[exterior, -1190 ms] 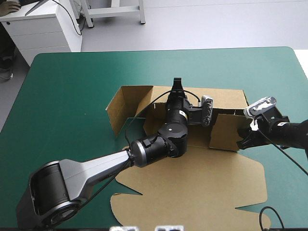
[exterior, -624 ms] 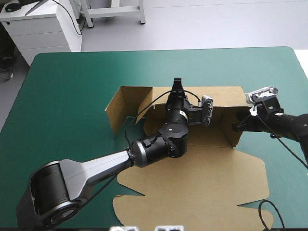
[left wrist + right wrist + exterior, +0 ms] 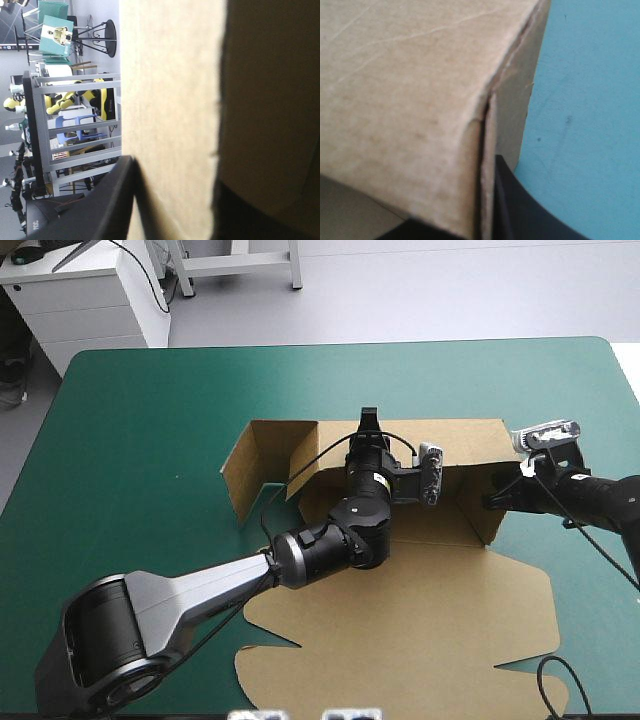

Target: Fold the box

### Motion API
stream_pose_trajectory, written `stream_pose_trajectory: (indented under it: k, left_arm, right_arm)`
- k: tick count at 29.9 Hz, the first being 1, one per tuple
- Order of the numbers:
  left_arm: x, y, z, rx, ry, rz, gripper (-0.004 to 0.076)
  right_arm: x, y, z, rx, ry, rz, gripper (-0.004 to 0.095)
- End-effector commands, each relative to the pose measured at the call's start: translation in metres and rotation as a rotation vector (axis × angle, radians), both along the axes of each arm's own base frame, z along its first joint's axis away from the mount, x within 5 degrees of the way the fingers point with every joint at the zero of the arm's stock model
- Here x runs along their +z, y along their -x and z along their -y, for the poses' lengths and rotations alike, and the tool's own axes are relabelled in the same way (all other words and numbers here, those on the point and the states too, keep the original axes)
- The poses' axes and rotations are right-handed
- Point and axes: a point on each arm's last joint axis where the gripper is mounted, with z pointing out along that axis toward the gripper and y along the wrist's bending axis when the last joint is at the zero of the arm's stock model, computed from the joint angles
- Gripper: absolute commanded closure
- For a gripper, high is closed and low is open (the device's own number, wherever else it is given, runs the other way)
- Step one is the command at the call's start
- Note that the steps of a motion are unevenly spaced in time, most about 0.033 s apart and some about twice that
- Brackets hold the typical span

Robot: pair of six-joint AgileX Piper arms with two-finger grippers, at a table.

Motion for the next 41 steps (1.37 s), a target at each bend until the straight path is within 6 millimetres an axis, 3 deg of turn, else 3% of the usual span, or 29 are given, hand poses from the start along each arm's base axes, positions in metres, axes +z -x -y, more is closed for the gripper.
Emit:
stream_pose_trajectory:
  k: [1,6,19,22,24,26,29,34,41]
  left_arm:
    - [0.019,0.007,-0.005,0.01,0.062,0.007,0.0347]
    - [0.022,0.021,0.003,-0.007,0.05,0.023,0.0335]
    - [0.05,0.091,0.035,-0.125,-0.034,0.261,0.0335]
    - [0.052,0.105,0.039,-0.131,0.012,0.267,0.0339]
    - [0.056,0.116,0.04,-0.153,0.038,0.262,0.0379]
    - [0.065,0.126,0.039,-0.179,0.071,0.267,0.0475]
    - [0.087,0.141,0.03,-0.22,0.14,0.28,0.0729]
    - [0.133,0.148,-0.002,-0.236,0.32,0.283,0.0723]
    - [0.194,0.127,-0.077,-0.145,0.631,0.26,0.0724]
  right_arm:
    - [0.011,0.001,0.002,-0.014,0.012,0.035,0.0905]
    - [0.011,0.001,0.002,-0.03,-0.004,0.023,0.0905]
    - [0.009,0.001,0.006,-0.063,0.029,0.007,0.0906]
    - [0.009,0.001,0.006,-0.065,0.025,0.005,0.0907]
    - [0.009,0.001,0.005,-0.064,0.022,0.001,0.0907]
    - [0.009,0.001,0.006,-0.063,0.026,0.0,0.0907]
    - [0.009,0.001,0.006,-0.062,0.026,-0.001,0.0907]
    - [0.009,0.001,0.006,-0.062,0.026,-0.001,0.0907]
    - [0.021,-0.001,0.002,-0.054,0.029,-0.004,0.0907]
